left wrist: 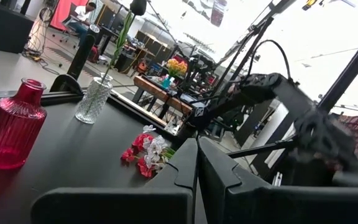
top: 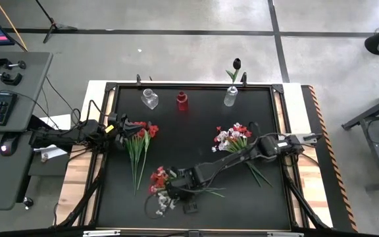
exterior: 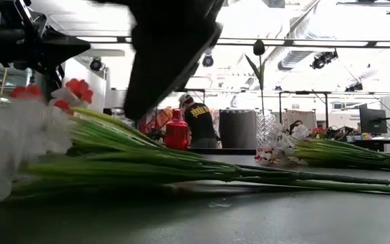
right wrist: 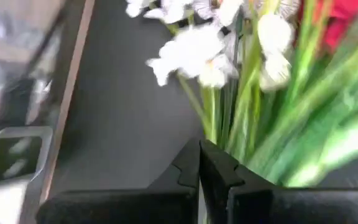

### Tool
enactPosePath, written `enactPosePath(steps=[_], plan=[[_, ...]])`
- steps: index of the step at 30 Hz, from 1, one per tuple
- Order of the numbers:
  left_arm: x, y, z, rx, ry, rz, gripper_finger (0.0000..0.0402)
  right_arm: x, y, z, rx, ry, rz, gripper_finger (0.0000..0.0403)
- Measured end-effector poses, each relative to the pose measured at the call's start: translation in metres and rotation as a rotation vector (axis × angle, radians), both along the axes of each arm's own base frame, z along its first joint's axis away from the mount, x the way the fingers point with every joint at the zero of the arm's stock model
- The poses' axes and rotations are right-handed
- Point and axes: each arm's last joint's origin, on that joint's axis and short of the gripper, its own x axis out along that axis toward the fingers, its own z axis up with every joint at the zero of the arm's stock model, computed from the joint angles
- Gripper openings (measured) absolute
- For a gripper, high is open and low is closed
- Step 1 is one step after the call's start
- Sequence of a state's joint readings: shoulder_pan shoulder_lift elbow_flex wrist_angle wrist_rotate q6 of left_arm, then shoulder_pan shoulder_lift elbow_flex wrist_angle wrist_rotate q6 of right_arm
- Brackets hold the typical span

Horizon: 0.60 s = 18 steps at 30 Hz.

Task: Sort flowers into vase by color
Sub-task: Put the bottom black flower into the right transparent flower vase

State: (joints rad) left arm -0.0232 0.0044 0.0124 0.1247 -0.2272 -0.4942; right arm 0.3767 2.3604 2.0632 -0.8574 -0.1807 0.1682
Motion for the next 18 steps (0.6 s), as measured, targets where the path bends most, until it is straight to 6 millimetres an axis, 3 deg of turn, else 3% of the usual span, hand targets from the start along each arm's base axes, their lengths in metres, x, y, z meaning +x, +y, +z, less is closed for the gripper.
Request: enactPosePath(steps=[4, 9, 15, 18], plan=[[0.0, 0.0, 0.0, 0.0, 0.0, 0.0, 0.0, -0.016, -0.002, 0.025, -0.036, 0.023, 0.062, 0.0], [0.0, 0.0, 0.0, 0.0, 0.0, 0.0, 0.0, -0.019, -0.009, 0.032, -0.101, 0.023, 0.028, 0.0], [0.0, 0.0, 0.0, 0.0, 0.0, 0.0, 0.0, 0.004, -0.046, -0.004, -0.054, -0.054, -0.22, 0.0], [0.0, 0.0, 0.0, 0.0, 0.0, 0.0, 0.0, 0.008, -0.049, -0.013, -0.011, -0.077, -0.271, 0.0]])
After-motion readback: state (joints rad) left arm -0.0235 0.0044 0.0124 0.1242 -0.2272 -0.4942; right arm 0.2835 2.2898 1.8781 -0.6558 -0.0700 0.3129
